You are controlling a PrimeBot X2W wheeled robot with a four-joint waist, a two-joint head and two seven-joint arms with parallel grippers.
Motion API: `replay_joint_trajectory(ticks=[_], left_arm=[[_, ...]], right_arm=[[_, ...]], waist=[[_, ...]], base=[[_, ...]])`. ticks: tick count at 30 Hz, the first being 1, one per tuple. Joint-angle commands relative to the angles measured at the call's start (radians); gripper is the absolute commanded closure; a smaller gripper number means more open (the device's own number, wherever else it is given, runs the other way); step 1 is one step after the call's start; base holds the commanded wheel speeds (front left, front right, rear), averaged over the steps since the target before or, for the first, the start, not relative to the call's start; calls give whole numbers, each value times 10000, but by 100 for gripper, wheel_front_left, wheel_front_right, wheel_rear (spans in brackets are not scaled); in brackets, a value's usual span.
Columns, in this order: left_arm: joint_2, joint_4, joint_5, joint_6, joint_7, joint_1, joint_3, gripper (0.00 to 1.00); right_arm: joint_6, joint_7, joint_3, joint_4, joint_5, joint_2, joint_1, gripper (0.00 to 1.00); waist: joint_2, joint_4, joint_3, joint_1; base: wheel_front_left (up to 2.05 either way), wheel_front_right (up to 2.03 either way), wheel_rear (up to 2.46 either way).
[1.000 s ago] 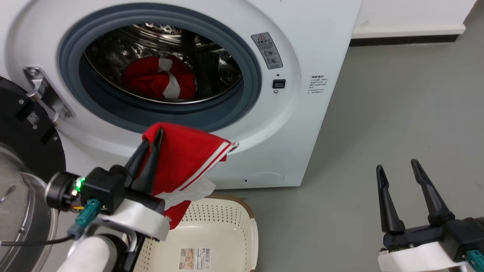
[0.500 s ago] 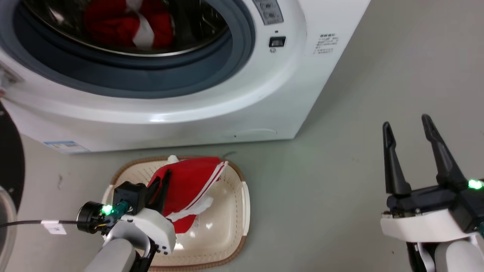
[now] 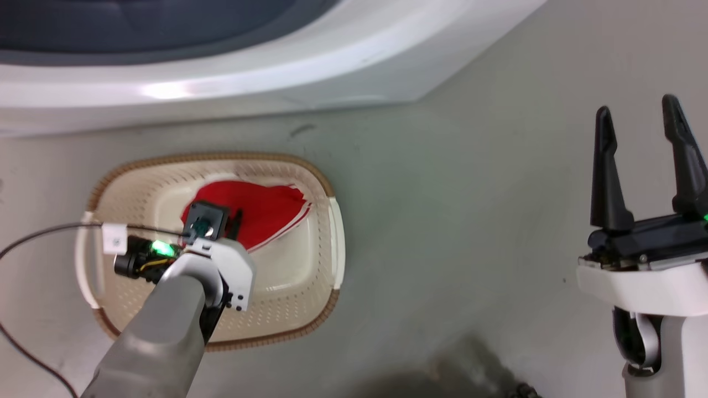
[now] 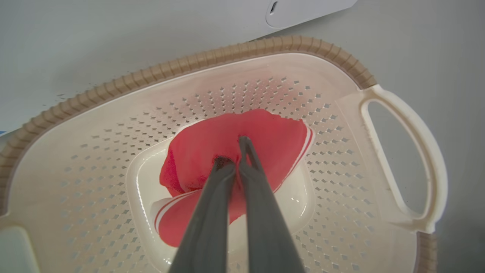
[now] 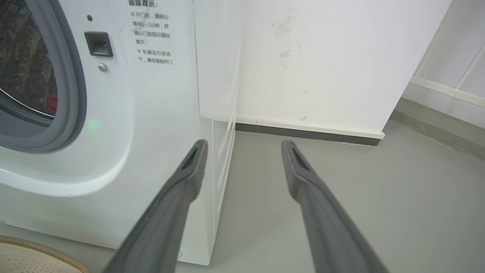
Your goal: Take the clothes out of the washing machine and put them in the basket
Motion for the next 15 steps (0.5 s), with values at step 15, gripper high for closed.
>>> replay_joint_trajectory(ticks=[15], left_arm=[[-572, 2460, 621, 255, 1000, -1534, -847, 100]], right_arm=[[-10, -19, -45, 3, 450, 18, -664, 0]], waist=[[0, -564, 1962, -3]], base=[[0, 0, 0]])
